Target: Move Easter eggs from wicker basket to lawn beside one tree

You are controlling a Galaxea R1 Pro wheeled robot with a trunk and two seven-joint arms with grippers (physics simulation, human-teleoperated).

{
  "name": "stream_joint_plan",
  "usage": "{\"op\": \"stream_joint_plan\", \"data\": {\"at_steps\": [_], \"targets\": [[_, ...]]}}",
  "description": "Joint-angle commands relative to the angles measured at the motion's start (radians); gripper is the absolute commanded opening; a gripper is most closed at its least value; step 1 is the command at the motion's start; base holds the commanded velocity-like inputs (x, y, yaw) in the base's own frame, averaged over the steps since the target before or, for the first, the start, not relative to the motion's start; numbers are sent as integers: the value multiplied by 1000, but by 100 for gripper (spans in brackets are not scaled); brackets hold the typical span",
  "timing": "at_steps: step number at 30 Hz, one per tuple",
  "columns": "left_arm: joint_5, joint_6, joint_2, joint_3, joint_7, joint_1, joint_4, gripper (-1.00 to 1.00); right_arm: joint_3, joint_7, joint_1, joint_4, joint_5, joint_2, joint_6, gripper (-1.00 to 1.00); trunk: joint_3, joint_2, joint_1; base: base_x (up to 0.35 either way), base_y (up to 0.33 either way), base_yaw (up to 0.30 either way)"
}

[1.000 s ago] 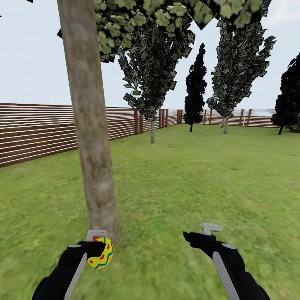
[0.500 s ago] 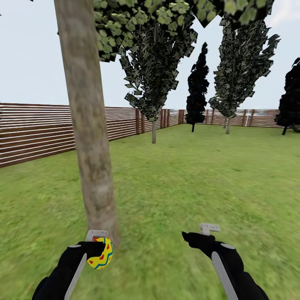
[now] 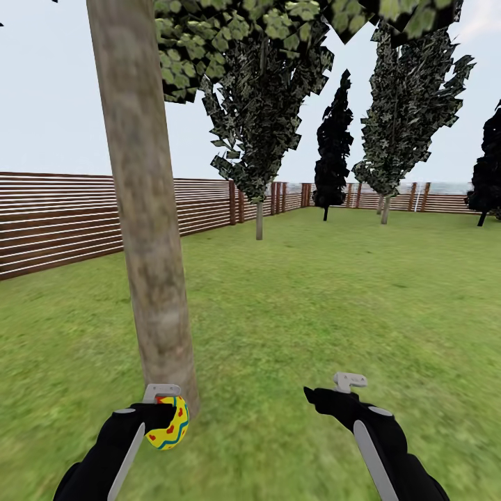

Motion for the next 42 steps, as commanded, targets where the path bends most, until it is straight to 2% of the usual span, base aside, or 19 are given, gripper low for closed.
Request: {"op": "stream_joint_plan", "data": {"at_steps": [1, 9, 15, 18, 21, 42], "targets": [[0, 5, 0, -1, 0, -1, -1, -100, 1, -7, -1, -1, -8, 0, 4, 100, -1, -1, 0, 0, 0, 0], [1, 5, 0, -1, -2, -1, -2, -100, 11, -7, -1, -1, -10, 4, 6, 100, -26, -57, 31, 0, 0, 0], [2, 5, 1, 1, -3, -1, -1, -100, 61, -8, -1, 0, -10, 8, 7, 100, -45, -99, 54, 0, 0, 0], [1, 5, 1, 1, -2, -1, 0, -100, 127, -10, -1, 0, -9, 7, 13, 100, -54, -120, 65, 0, 0, 0], [1, 5, 1, 1, -1, -1, 0, -100, 156, -12, -1, 0, -8, 7, 14, 100, -64, -141, 77, 0, 0, 0], [-3, -3, 1, 1, -1, -1, 1, -100, 159, -10, -2, 4, -20, 2, 20, 100, -158, -288, 157, 0, 0, 22]]}}
